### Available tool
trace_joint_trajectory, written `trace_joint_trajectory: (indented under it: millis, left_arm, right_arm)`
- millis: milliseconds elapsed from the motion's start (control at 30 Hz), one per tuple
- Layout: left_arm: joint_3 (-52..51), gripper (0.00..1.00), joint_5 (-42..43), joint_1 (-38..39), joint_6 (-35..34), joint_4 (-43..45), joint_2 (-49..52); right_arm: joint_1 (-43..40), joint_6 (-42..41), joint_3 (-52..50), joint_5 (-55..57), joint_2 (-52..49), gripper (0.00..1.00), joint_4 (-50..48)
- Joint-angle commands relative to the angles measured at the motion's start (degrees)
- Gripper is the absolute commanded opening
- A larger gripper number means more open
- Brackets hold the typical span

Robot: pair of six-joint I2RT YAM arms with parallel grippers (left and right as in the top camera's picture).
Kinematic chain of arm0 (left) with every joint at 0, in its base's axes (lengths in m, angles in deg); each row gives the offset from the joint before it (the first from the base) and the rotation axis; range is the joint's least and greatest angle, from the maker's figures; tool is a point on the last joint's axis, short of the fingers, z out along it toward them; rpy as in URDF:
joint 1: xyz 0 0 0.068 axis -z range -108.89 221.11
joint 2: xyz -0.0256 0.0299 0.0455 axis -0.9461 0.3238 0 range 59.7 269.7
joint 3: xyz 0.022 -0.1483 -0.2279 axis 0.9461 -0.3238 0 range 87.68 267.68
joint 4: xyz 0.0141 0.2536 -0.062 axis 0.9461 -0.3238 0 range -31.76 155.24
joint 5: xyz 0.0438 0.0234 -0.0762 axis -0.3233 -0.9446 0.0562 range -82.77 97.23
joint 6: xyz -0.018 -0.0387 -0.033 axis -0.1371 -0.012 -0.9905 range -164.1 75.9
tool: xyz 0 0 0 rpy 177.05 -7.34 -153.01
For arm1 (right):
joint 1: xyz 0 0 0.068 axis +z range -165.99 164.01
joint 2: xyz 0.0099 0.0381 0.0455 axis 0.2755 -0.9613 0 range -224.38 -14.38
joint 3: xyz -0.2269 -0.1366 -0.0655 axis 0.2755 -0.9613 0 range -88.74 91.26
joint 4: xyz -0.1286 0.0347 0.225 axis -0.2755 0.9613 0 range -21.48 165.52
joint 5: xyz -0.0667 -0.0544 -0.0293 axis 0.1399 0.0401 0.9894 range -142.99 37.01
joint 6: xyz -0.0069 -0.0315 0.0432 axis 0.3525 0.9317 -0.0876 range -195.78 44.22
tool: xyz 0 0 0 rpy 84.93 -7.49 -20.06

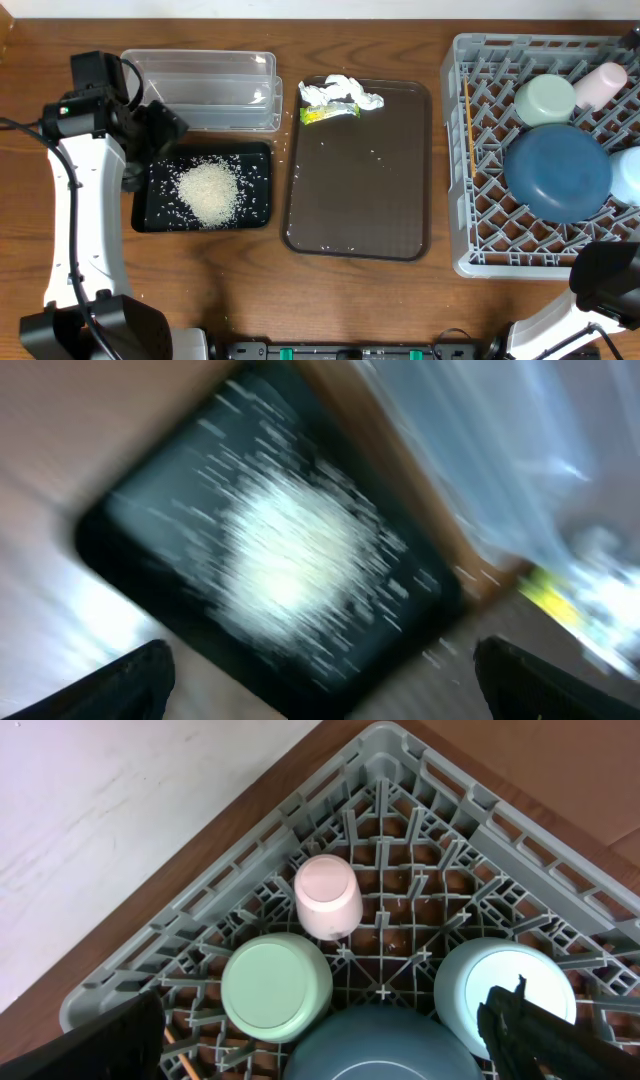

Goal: Sort waste into correct bins and load items into the dishwasher rack
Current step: 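Move the left gripper over the yellow wrapper on the brown tray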

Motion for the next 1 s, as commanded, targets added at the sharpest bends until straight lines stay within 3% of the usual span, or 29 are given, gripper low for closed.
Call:
trace_joint_trajectory:
  millis: [0, 200, 300, 400, 567, 667, 967]
  left_arm:
    - [1.2, 0.98, 13.5, -0.1, -3.1, 0.1, 0.2]
    - [1.2, 0.96, 33.0, 2.8, -1.5, 3.5, 0.2]
    - [1.2, 0.96, 36.2, 8.5, -1.1, 9.6, 0.2]
    - [1.2, 0.96, 31.5, 16.5, -2.7, 17.6, 0.3]
    - [1.2, 0.96, 9.4, 27.8, -17.4, 25.2, 1.5]
    - [1.2, 0.96, 2.5, 32.4, -22.0, 29.4, 3.8]
    - [1.2, 0.97, 1.0, 37.4, -26.5, 42.9, 18.7]
  right_arm:
    - [-0.2, -0.9, -0.1, 0.5, 0.0, 0.99, 0.1]
    - [-0.2, -0.9, -0.1, 0.5, 0.0, 0.99, 0.1]
    - [-0.2, -0.9, -0.1, 0.5, 0.0, 0.99, 0.1]
    - [-0.2, -0.9, -0.1, 0.5, 0.0, 0.99, 0.1]
    - [-0.2, -0.9, -0.1, 0.5, 0.0, 0.99, 0.1]
    - [-0.2, -0.9, -0.1, 0.5, 0.0, 0.99, 0.1]
    - [-0.2, -0.9, -0.1, 0.5, 0.0, 0.99, 0.1]
